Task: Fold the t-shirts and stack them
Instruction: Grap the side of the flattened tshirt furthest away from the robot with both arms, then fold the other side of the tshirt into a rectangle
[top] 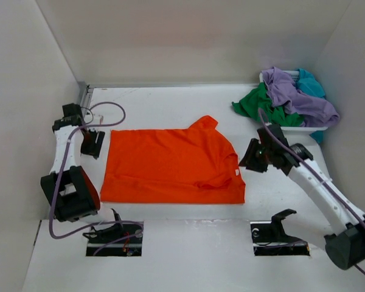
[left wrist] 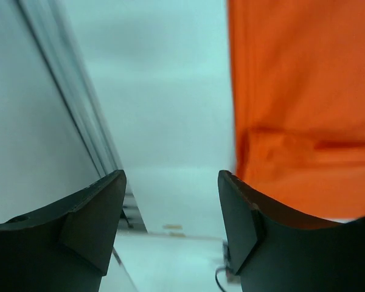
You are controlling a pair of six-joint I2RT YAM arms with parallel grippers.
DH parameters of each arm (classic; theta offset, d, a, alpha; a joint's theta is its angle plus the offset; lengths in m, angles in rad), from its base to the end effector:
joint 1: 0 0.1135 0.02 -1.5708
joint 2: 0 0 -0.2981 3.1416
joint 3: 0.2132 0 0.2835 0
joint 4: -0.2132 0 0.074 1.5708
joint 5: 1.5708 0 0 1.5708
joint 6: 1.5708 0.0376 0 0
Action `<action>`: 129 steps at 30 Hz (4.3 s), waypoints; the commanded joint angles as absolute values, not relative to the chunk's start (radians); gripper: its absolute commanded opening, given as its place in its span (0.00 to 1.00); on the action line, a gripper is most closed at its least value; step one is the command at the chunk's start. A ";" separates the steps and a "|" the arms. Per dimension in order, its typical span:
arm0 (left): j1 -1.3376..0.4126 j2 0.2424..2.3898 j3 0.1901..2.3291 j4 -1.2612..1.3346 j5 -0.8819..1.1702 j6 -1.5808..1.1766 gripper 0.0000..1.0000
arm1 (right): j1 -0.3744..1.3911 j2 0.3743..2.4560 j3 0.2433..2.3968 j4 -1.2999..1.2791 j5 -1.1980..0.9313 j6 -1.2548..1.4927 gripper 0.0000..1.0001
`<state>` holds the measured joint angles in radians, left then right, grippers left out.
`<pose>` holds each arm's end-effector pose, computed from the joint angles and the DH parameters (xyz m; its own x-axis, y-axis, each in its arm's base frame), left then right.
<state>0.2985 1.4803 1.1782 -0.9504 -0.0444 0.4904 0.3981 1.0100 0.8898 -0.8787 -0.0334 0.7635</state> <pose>0.2961 0.0929 0.2793 -0.9454 0.2014 -0.2562 0.1567 0.9702 0.1846 0.1877 0.0803 0.2984 -0.8394 0.3967 -0.3716 0.2440 0.8859 0.3945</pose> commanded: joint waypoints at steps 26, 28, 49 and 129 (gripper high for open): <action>0.209 2.243 1.813 -0.600 0.180 0.152 0.62 | 0.291 2.371 2.077 -0.755 -0.110 0.514 0.50; 0.209 2.247 1.810 -0.607 0.186 0.155 0.62 | 0.291 2.376 2.066 -0.759 -0.113 0.518 0.44; 0.193 1.936 1.586 -0.634 0.242 0.310 0.00 | 0.327 1.958 1.792 -0.651 -0.077 0.451 0.00; 0.170 1.364 0.796 -0.437 0.224 0.693 0.07 | 0.489 1.307 0.761 -0.446 -0.005 0.626 0.00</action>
